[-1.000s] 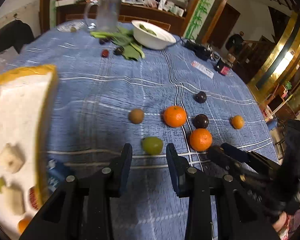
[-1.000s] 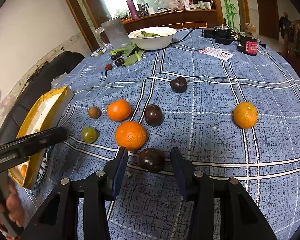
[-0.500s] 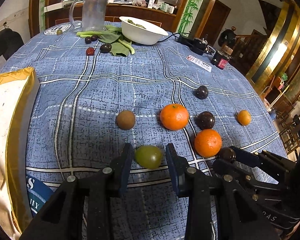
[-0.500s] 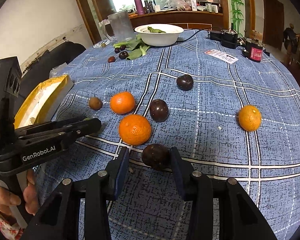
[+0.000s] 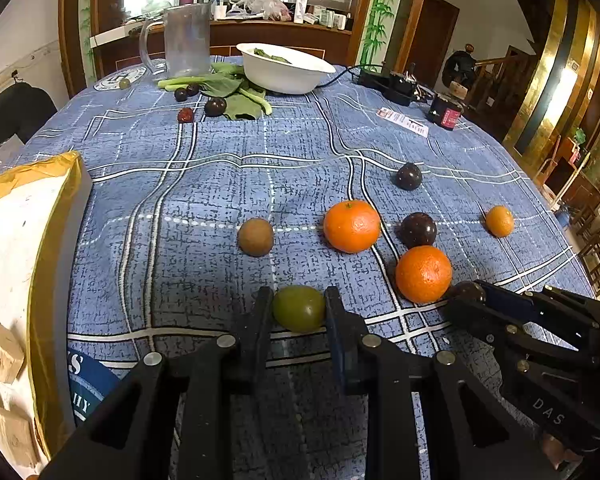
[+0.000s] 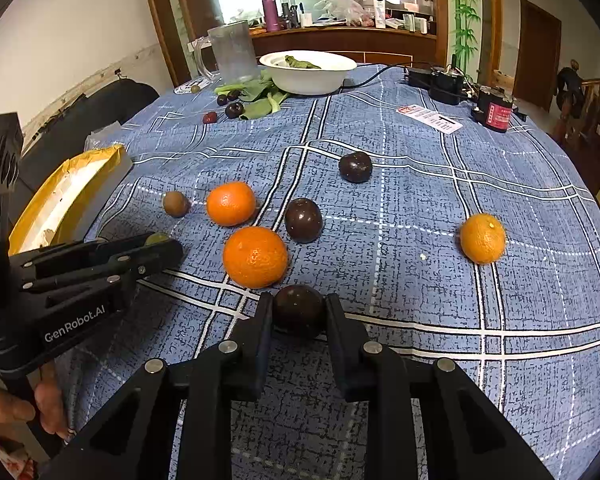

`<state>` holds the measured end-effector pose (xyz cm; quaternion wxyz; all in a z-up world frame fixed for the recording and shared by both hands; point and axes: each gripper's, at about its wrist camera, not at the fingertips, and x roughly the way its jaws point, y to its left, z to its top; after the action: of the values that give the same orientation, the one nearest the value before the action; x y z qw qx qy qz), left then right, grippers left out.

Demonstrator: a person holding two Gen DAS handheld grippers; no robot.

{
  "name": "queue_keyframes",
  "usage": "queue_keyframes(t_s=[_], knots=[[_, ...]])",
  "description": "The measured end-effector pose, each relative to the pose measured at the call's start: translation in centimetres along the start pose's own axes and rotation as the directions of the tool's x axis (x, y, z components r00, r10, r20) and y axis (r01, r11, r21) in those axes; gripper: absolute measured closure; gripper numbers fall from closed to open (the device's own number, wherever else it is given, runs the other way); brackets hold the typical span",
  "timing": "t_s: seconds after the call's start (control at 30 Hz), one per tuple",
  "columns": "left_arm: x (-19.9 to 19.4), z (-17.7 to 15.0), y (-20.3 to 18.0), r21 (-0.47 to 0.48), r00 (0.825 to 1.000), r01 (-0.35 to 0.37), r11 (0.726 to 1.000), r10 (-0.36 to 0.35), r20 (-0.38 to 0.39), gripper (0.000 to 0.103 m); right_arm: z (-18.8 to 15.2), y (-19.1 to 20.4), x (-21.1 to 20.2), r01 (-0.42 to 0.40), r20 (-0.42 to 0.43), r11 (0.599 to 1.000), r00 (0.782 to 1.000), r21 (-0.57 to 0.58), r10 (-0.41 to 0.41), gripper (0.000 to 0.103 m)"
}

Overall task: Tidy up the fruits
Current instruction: 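Grasp a green grape with the left tool while the right tool grasps a dark plum, then carry the grape and plum over the tray and open both tools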

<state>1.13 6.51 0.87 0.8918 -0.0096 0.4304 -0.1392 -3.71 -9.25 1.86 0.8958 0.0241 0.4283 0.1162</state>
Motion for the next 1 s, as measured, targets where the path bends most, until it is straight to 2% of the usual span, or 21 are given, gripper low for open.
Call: queue_keyframes(t_s=[0.27,0.4,0.47,0.63,0.77,0.83,0.9,0.97,1.0], knots=[[-2.1,0.3,0.4,-0.036,0.996,0.023,0.999,-0.020,0.084,0.079,0.4,-0.9,-1.3,-0.016,0.073,0.998,0.997,0.058,0.012,0.077],[-5.5,0.0,1.6,-0.095,0.991,0.062,0.994,-0.050,0.122,0.079,0.3,-1.4,-1.0,-0.009,0.062,0.997,0.998,0.082,0.004,0.077],[-7.4,-0.3,2.4,-0.114,0.989,0.059,0.992,-0.042,0.140,0.079,0.4,-1.7,-1.2,-0.023,0.072,0.995,0.997,0.097,0.016,0.077],[-13.1,-1.7,6.2,-0.163,0.980,-0.043,0.986,0.074,0.186,0.079,0.8,-0.4,-3.0,-0.074,0.122,0.993,0.991,0.095,0.062,0.076],[-16.7,-1.8,10.3,-0.201,0.972,-0.069,0.977,0.111,0.209,0.078,2.0,2.7,-4.7,-0.158,0.121,0.985,0.981,0.070,0.149,0.076],[-17.9,-1.5,12.4,-0.205,0.962,-0.132,0.970,0.175,0.210,0.078,3.2,4.8,-5.7,-0.201,0.127,0.979,0.973,0.043,0.195,0.076],[-18.6,-1.3,14.7,-0.227,0.955,-0.168,0.959,0.216,0.204,0.078,4.6,7.4,-6.4,-0.254,0.132,0.967,0.959,0.010,0.250,0.076],[-18.4,-1.2,16.5,-0.249,0.949,-0.208,0.946,0.257,0.183,0.078,5.7,9.8,-6.4,-0.329,0.118,0.944,0.938,0.008,0.325,0.076],[-18.1,-1.2,17.3,-0.256,0.947,-0.225,0.940,0.273,0.168,0.078,6.3,11.3,-6.0,-0.382,0.097,0.924,0.920,0.017,0.378,0.076]])
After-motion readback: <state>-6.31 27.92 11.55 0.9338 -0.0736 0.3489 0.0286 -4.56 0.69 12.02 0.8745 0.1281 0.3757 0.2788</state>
